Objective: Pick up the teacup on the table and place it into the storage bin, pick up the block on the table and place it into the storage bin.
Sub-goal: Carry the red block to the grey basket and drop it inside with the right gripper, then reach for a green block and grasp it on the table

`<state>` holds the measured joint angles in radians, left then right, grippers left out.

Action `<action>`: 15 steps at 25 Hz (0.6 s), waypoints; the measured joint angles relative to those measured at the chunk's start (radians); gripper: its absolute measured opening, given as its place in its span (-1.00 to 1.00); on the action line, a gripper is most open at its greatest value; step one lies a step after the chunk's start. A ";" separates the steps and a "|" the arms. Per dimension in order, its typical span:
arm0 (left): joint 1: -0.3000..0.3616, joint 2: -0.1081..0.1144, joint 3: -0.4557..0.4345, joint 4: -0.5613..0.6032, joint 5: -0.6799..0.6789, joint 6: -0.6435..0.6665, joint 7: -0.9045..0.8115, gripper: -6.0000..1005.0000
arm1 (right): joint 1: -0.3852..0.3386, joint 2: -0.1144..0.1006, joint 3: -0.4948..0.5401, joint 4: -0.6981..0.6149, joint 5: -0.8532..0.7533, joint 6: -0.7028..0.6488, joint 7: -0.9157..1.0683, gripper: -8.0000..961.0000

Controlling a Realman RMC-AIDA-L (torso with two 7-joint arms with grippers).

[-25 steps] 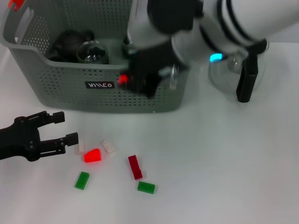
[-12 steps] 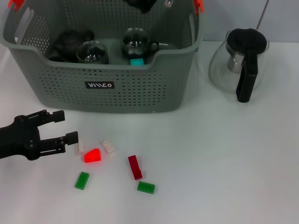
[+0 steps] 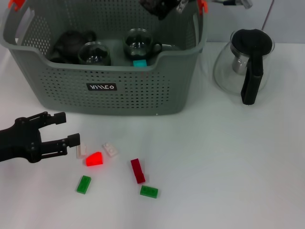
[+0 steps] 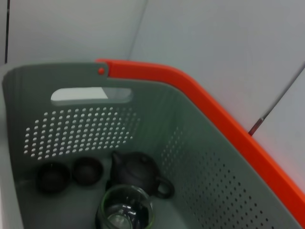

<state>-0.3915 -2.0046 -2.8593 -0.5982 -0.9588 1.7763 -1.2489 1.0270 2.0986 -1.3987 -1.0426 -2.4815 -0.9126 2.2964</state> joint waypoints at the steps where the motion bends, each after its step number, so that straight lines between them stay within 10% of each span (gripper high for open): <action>1: 0.000 0.001 0.000 0.000 0.000 0.000 0.000 0.72 | 0.003 0.000 -0.002 0.007 -0.001 0.001 0.000 -0.52; 9: 0.000 0.003 0.000 0.000 -0.003 0.000 -0.001 0.72 | -0.024 0.000 0.001 -0.052 -0.001 0.019 0.009 -0.41; 15: 0.003 0.005 0.000 0.000 -0.003 0.003 -0.001 0.72 | -0.093 0.001 0.003 -0.181 0.040 0.005 0.009 0.15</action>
<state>-0.3885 -1.9994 -2.8593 -0.5982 -0.9620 1.7792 -1.2501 0.9339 2.0996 -1.3959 -1.2236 -2.4419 -0.9074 2.3056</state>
